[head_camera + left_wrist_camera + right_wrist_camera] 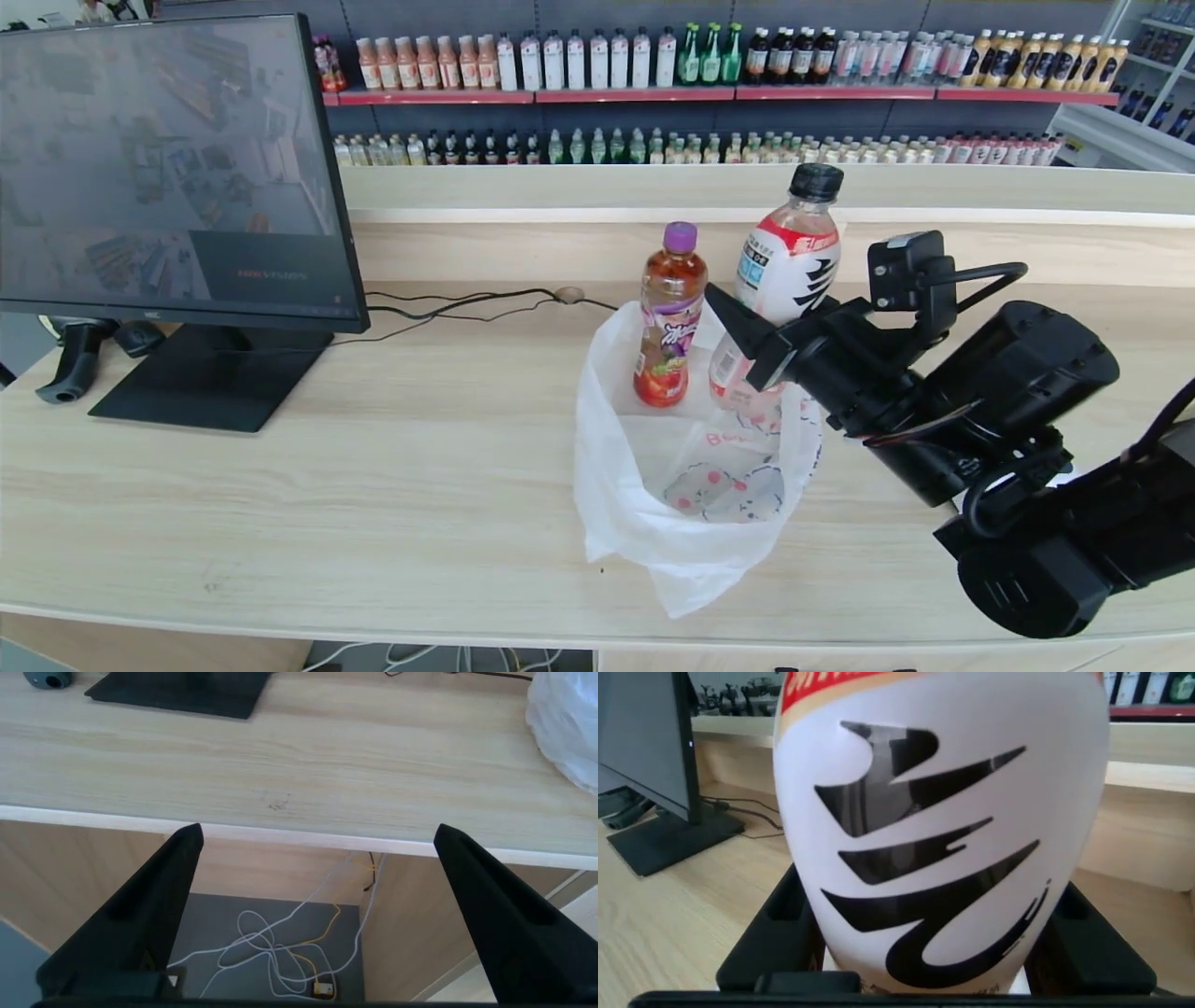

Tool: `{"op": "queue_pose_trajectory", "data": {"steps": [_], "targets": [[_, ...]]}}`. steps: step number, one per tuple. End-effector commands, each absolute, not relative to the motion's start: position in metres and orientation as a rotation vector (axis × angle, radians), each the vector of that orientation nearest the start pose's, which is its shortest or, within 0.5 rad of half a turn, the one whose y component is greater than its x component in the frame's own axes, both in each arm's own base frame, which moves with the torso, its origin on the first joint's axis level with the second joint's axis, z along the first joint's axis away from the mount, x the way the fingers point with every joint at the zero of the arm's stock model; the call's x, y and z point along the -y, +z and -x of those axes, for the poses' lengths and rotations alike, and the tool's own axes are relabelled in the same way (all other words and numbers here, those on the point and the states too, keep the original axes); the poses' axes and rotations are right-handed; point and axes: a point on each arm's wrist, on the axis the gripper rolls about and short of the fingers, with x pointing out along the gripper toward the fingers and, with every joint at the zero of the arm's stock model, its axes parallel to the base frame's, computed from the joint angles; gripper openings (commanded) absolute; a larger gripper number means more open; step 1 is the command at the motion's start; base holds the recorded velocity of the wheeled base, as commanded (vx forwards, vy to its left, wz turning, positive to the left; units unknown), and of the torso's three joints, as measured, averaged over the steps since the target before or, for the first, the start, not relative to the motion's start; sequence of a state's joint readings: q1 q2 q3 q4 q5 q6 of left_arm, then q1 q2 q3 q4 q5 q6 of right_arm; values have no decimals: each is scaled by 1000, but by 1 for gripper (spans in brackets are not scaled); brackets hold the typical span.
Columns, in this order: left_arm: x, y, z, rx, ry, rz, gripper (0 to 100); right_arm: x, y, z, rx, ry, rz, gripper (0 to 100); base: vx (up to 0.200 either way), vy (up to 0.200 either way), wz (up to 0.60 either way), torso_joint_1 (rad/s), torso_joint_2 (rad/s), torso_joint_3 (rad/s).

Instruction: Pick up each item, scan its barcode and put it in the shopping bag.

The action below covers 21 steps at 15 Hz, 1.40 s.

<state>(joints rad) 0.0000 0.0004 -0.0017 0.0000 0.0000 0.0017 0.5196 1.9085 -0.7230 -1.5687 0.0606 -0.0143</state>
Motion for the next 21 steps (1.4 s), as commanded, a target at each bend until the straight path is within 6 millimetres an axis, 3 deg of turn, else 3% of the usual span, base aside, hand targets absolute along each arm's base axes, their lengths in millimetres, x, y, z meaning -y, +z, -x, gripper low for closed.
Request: {"op": "queue_pose_trajectory", "data": {"steps": [1,6,12,15,17,21], "targets": [[0,76,23,2,0,-2,100,-165,174,-292,342,566,-64,0,0,0,0,0,0,0],[0,76,23,2,0,0,100,-150,160,-310,302,507,-49,0,0,0,0,0,0,0],[0,76,23,2,0,-2,100,-159,138,-343,288,491,-34,0,0,0,0,0,0,0],[0,76,23,2,0,-2,100,-138,135,-362,302,443,-21,0,0,0,0,0,0,0],[0,76,23,2,0,0,100,-129,130,-367,290,449,-7,0,0,0,0,0,0,0],[0,76,23,2,0,-3,100,-135,118,-369,264,463,2,0,0,0,0,0,0,0]]}}
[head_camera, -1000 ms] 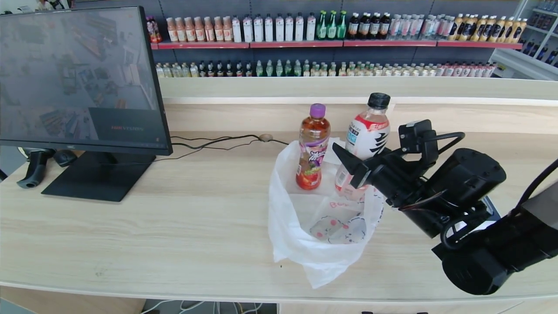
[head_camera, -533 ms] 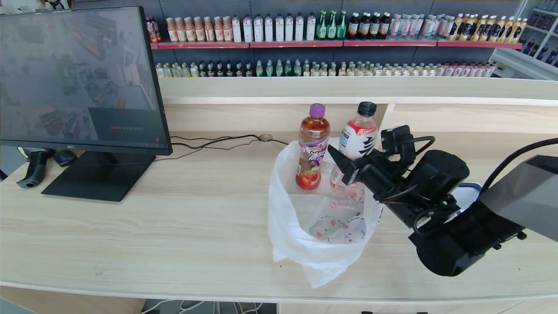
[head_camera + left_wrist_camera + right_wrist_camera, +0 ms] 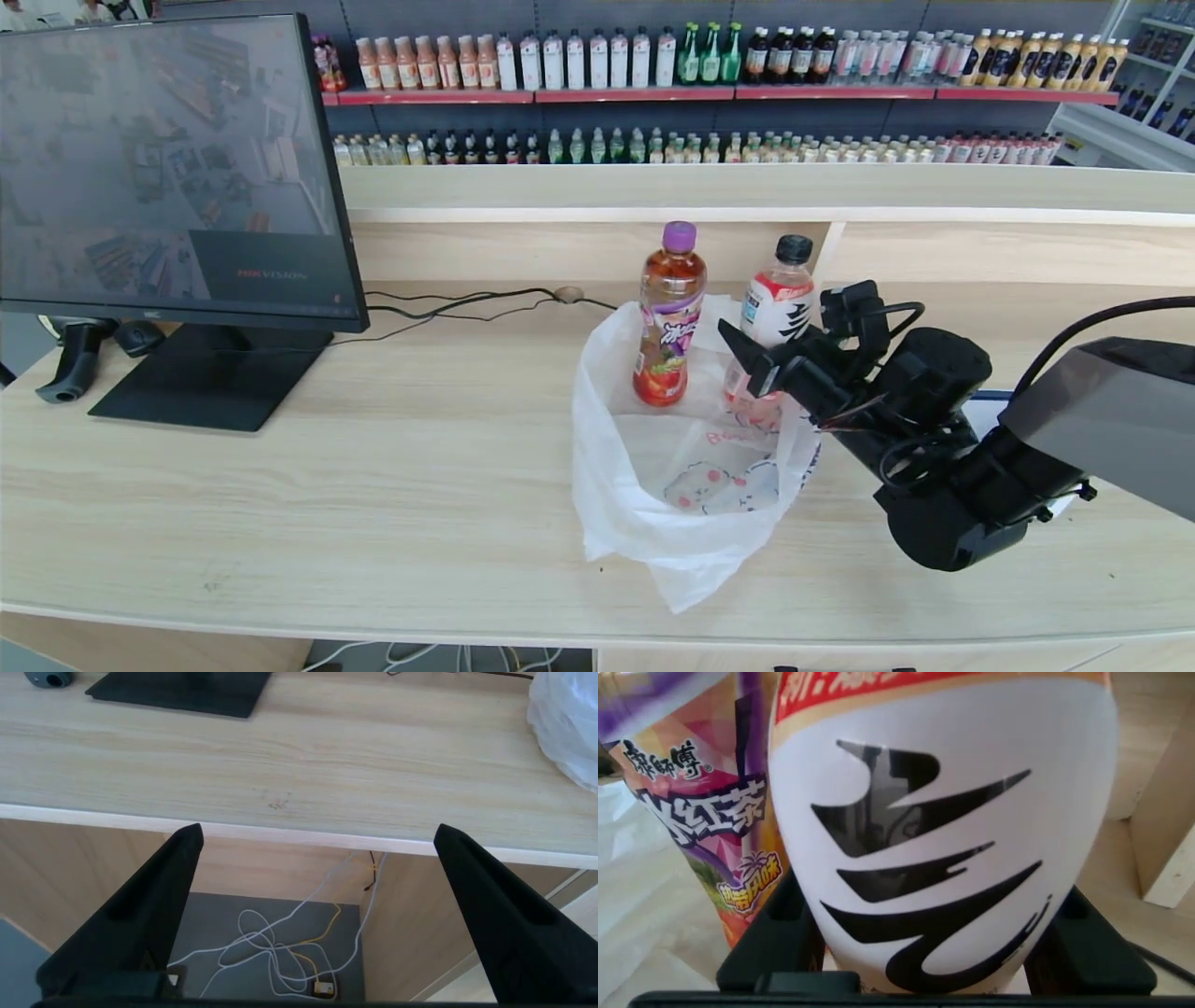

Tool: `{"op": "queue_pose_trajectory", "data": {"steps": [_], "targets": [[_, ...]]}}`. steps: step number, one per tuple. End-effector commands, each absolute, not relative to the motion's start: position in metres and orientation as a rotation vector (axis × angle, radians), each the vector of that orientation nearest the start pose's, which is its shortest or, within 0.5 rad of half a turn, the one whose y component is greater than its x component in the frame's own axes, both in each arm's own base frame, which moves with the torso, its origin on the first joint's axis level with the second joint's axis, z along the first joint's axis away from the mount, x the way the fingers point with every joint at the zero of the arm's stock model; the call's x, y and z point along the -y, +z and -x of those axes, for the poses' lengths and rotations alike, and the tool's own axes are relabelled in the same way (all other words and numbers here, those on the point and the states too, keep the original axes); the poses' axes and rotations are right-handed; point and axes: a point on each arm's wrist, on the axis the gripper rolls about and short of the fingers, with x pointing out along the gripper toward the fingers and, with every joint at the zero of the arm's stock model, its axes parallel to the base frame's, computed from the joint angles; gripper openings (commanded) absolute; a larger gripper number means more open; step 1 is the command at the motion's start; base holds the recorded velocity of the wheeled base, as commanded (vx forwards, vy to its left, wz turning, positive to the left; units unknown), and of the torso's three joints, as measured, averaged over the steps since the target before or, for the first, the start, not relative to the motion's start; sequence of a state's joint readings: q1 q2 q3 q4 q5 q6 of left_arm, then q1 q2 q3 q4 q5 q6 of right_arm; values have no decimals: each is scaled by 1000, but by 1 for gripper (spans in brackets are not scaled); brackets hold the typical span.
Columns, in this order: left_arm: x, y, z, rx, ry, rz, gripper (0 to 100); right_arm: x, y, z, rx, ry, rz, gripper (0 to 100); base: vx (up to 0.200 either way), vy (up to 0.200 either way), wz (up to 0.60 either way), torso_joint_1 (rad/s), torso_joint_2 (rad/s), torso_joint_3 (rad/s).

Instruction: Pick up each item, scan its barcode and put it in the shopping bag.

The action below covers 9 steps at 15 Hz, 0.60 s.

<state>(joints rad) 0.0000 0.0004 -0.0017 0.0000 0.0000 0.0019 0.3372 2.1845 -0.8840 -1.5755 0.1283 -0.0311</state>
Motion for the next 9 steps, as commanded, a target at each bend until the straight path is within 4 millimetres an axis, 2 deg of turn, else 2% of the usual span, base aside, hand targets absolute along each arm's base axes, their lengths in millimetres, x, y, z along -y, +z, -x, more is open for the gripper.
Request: {"op": "queue_pose_trajectory", "data": {"steps": [1,9], "targets": [[0,76,23,2,0,-2,100,-135,117,-369,260,464,3,0,0,0,0,0,0,0],[0,76,23,2,0,-2,100,-134,108,-364,220,469,7,0,0,0,0,0,0,0]]}}
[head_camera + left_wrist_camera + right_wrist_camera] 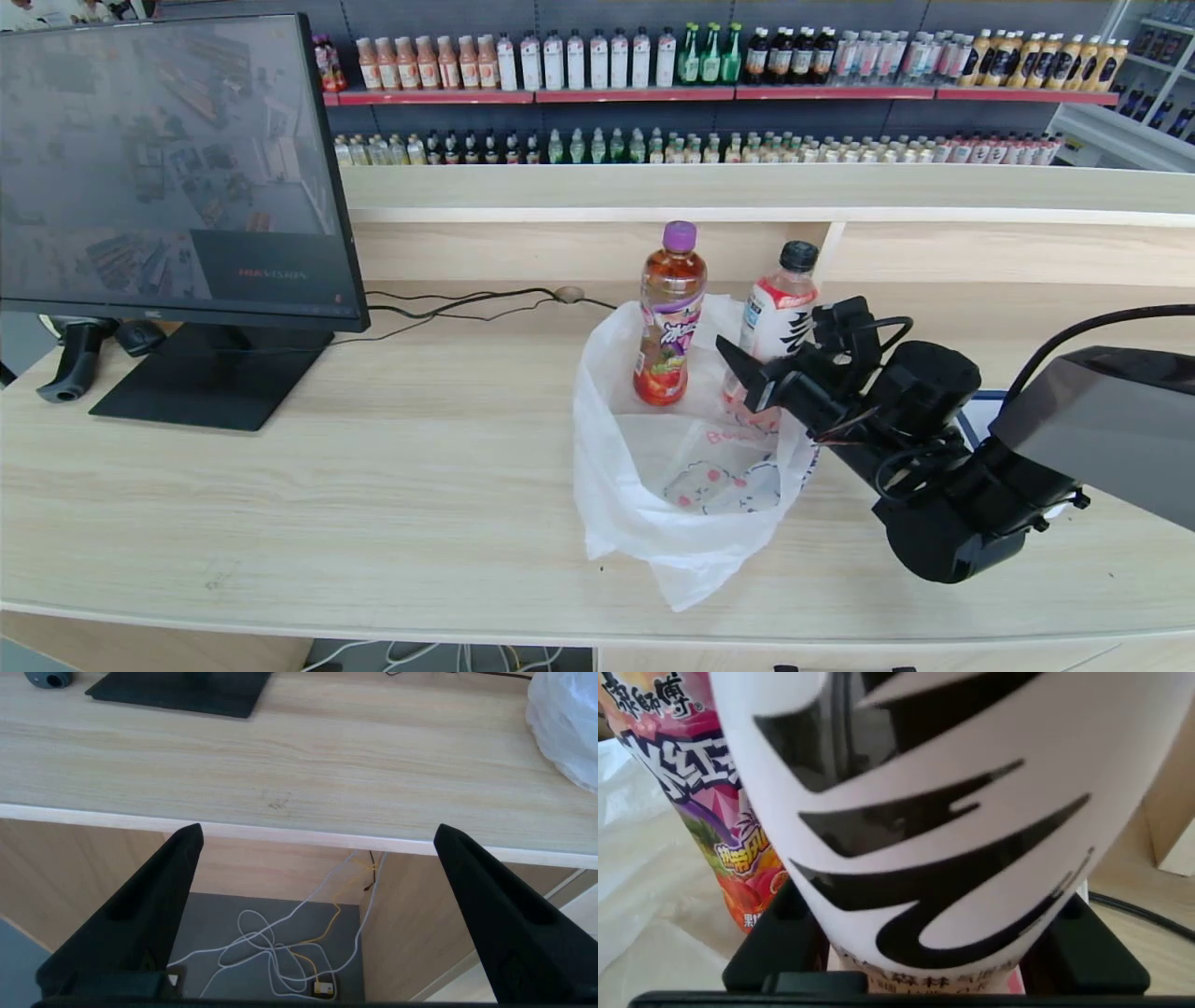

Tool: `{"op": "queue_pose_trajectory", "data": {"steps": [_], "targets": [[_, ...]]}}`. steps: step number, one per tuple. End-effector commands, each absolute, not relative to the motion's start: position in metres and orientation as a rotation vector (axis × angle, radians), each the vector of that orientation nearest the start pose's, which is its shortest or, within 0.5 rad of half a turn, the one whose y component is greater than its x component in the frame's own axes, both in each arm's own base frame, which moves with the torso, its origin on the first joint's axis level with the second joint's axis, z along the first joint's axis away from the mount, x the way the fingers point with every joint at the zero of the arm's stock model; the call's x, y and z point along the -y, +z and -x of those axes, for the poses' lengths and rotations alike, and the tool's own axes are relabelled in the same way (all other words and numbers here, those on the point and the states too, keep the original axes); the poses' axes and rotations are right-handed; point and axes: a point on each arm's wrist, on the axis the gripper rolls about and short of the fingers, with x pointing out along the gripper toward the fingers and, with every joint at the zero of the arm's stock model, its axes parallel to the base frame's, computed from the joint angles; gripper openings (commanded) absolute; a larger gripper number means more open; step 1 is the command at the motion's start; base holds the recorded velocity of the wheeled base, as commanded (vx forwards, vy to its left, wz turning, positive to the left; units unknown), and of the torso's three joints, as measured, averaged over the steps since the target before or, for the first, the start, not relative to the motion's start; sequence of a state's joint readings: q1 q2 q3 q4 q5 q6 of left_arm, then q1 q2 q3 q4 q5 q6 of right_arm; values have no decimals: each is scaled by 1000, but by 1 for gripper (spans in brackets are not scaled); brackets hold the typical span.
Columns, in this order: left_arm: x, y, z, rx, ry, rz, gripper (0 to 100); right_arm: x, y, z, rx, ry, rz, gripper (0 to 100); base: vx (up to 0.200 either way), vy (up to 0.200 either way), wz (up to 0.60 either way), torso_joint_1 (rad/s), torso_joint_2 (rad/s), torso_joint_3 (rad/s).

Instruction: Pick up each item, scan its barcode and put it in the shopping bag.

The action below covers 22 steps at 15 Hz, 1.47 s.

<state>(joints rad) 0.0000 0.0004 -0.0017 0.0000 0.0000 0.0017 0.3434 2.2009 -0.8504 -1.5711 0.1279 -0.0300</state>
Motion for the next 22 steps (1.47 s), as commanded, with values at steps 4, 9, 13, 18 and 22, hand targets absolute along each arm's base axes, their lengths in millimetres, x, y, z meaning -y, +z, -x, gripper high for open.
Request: {"op": "queue_pose_trajectory", "data": {"steps": [4,9,13,18,22], "targets": [[0,76,23,2,0,-2,100,-139,100,-358,183,489,2,100,0,0,0,0,0,0],[0,76,23,2,0,-2,100,-138,105,-353,185,491,0,100,0,0,0,0,0,0],[0,76,23,0,0,-2,100,-130,130,-324,207,498,-4,100,0,0,0,0,0,0],[0,76,23,2,0,3,100,-117,171,-287,301,499,-15,100,0,0,0,0,0,0],[0,76,23,3,0,2,100,-98,186,-272,336,458,-18,100,0,0,0,0,0,0]]}}
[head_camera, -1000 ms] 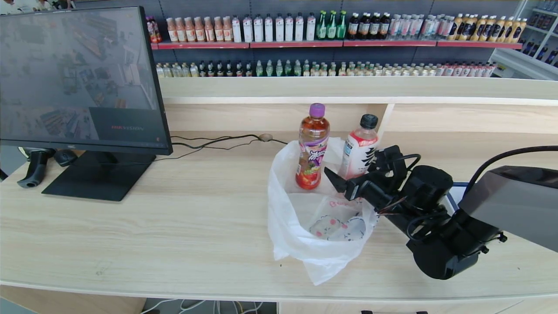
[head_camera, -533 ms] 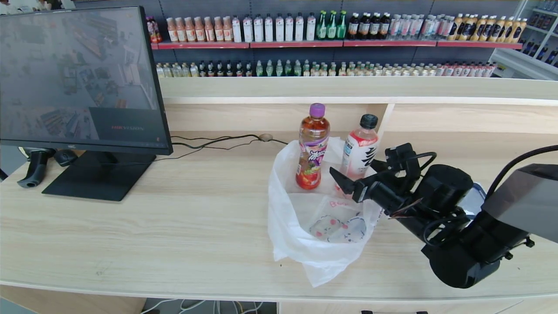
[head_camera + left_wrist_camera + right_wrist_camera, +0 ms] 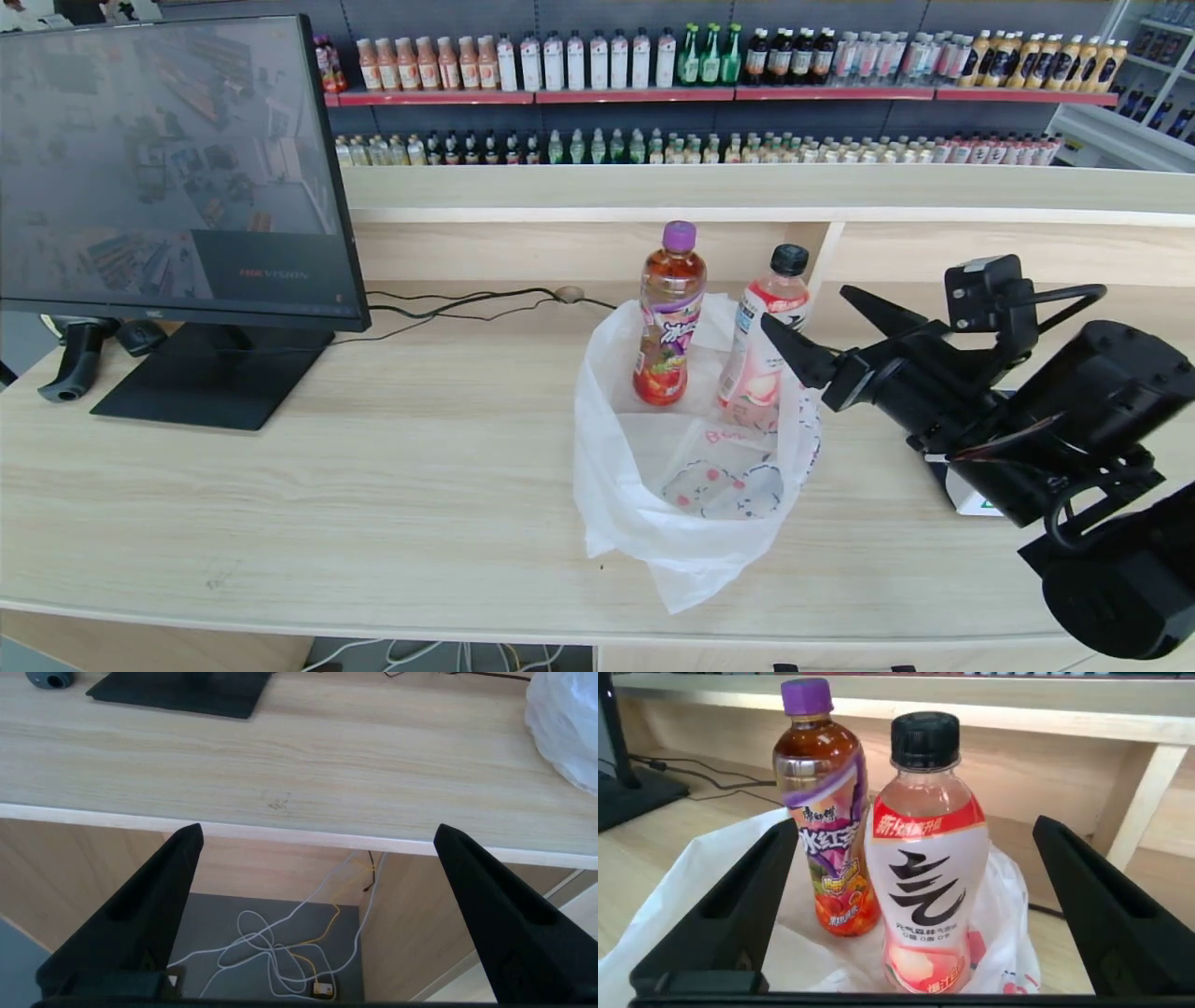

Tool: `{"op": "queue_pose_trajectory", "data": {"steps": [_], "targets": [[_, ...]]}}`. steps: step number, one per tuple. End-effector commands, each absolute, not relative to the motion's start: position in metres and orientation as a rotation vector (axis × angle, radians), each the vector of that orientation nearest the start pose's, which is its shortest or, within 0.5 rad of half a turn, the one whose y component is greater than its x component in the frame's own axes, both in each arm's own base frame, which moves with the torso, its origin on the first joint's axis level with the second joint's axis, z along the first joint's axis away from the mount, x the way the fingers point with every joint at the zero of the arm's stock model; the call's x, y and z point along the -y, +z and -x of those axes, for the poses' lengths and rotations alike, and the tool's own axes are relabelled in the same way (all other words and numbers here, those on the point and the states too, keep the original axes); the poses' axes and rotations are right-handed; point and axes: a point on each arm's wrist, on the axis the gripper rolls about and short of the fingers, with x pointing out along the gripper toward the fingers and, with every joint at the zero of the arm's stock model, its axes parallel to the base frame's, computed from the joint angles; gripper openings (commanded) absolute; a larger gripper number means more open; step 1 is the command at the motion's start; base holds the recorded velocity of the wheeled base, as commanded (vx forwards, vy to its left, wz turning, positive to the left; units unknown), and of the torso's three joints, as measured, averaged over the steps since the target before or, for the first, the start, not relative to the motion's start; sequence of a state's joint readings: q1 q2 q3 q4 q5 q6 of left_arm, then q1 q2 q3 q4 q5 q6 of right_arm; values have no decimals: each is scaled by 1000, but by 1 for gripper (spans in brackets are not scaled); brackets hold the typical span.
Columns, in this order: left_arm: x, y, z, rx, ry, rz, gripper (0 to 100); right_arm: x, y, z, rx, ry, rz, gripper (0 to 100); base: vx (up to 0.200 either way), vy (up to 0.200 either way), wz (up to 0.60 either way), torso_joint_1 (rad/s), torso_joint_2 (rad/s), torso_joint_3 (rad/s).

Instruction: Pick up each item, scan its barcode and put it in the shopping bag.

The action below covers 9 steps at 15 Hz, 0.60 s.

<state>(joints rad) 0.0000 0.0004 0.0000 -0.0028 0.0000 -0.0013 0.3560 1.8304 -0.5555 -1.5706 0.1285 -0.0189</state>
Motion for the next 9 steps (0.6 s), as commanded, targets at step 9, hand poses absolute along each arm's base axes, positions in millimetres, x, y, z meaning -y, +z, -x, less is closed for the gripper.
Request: {"op": "queue_pose_trajectory", "data": {"steps": [9], "targets": [[0,76,23,2,3,6,100,-69,207,-263,407,369,-24,100,0,-89,0,2,-1,0]]}}
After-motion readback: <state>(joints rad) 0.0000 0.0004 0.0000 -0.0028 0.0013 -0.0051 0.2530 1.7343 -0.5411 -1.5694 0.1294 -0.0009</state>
